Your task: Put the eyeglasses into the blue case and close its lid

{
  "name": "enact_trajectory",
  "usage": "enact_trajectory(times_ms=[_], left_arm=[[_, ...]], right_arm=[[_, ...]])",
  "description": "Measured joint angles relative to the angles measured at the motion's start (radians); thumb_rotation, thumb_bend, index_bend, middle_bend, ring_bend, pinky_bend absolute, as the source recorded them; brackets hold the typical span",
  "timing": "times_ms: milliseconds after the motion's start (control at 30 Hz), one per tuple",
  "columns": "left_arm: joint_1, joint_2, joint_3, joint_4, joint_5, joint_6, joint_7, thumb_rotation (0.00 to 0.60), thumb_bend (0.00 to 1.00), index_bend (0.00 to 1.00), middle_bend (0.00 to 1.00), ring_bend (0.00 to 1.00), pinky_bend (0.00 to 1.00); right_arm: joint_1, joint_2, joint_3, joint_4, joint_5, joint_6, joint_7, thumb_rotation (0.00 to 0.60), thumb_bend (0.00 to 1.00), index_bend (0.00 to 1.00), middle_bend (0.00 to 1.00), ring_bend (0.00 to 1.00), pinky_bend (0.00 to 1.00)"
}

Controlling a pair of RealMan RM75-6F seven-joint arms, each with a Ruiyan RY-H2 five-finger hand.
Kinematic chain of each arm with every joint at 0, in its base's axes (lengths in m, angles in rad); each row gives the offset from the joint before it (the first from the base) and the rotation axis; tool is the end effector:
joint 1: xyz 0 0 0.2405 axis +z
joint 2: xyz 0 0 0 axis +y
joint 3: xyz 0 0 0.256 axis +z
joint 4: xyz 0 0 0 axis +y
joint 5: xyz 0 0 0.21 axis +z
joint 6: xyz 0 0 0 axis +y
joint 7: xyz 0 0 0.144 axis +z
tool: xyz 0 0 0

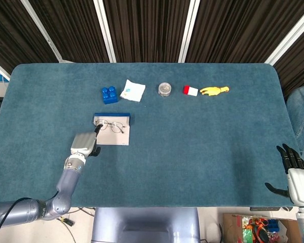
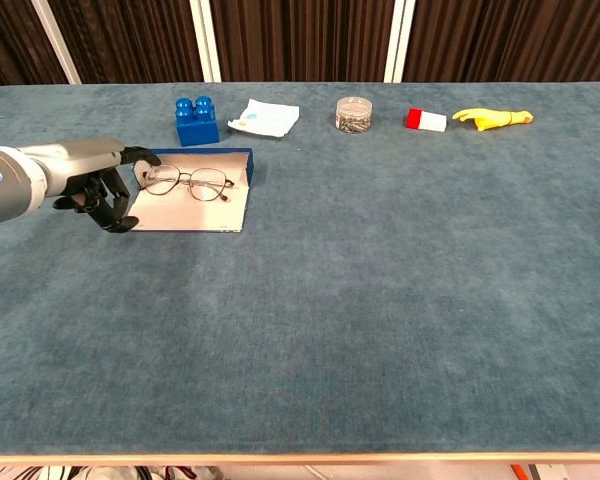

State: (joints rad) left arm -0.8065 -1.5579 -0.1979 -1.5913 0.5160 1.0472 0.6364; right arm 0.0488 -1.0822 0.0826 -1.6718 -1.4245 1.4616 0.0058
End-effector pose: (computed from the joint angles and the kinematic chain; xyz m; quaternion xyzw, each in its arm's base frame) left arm -0.1667 0.3418 -0.0214 -0.6729 -0.5030 -0.2530 0.4798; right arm -0.3166 -0.1755 0.1706 0.5570 -0.4204 0.3791 0.6076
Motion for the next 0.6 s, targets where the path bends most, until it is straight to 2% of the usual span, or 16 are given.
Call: enact_trajectory(times_ms=[600], left_arm=[[-0.058, -0.096, -0.013, 0.142, -0.057, -0.044, 0.009, 0.6, 0.41, 0.04, 0.72, 0.82, 0.88]], right_arm=[[0.0, 0.002, 0.001, -0.004, 0.005, -0.003, -0.001, 0.6, 0.04, 0.01, 0.0, 0.05, 0.19]])
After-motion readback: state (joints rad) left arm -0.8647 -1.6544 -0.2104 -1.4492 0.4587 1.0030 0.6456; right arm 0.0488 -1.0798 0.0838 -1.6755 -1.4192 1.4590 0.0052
